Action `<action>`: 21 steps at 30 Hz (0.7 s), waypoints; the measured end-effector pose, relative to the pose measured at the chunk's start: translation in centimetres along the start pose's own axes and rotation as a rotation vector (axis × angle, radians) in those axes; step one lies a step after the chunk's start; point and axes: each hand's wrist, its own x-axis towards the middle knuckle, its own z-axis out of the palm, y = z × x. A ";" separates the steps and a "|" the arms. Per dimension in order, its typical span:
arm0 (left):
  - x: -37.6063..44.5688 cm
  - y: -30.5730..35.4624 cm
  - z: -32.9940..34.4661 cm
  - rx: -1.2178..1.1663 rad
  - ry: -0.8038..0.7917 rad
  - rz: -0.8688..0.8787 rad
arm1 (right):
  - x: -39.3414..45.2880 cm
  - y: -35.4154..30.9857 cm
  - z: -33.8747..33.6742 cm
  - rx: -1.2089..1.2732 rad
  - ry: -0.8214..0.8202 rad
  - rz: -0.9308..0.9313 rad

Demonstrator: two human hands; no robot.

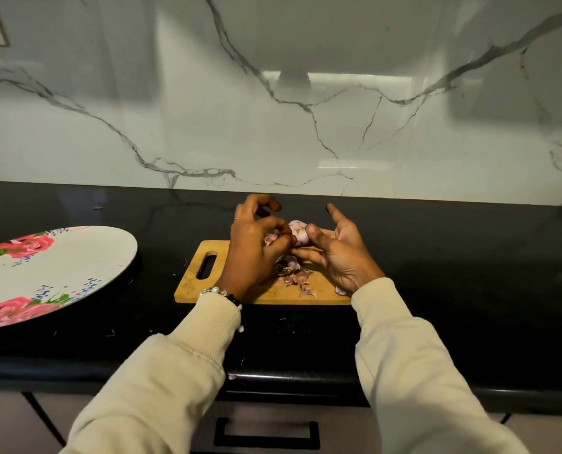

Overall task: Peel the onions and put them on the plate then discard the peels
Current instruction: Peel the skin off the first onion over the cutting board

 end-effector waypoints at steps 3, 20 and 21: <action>0.0 0.0 -0.1 0.023 -0.016 -0.051 | 0.0 0.0 0.0 -0.002 -0.003 0.001; 0.2 1.0 -0.7 -0.192 0.013 -0.153 | -0.3 -0.1 -0.1 0.016 -0.078 -0.070; 0.2 0.8 -0.7 -0.145 0.017 -0.107 | -0.3 -0.2 -0.2 0.018 -0.085 -0.076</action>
